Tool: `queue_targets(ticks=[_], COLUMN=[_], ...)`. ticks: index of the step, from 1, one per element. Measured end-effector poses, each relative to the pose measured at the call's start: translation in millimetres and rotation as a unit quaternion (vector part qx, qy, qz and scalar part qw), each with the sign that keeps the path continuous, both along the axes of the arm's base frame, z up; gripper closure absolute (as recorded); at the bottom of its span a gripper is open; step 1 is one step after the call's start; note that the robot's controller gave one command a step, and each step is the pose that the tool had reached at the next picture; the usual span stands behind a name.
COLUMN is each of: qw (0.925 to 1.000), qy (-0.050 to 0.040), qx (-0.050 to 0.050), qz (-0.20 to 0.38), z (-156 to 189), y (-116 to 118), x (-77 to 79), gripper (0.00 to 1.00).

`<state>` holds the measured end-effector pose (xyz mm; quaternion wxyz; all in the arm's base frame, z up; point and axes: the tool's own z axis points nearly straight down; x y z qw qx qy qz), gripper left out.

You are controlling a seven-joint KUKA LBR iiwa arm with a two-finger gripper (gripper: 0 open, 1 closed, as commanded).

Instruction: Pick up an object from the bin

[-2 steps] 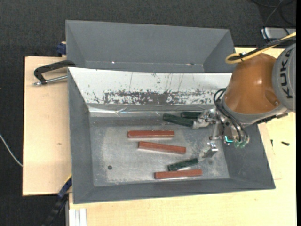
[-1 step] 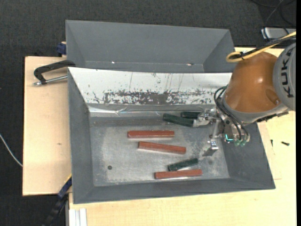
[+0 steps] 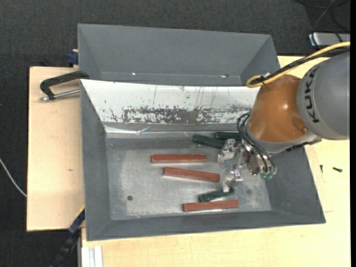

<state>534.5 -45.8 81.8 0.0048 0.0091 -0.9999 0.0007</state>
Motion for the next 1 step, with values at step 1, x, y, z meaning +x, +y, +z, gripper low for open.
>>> queue_targets(ticks=[1], qw=[0.9999], qy=[-0.0139], qx=[0.000], qz=[-0.001], z=[1.4], y=[0.2], x=[6.0], gripper=[0.00])
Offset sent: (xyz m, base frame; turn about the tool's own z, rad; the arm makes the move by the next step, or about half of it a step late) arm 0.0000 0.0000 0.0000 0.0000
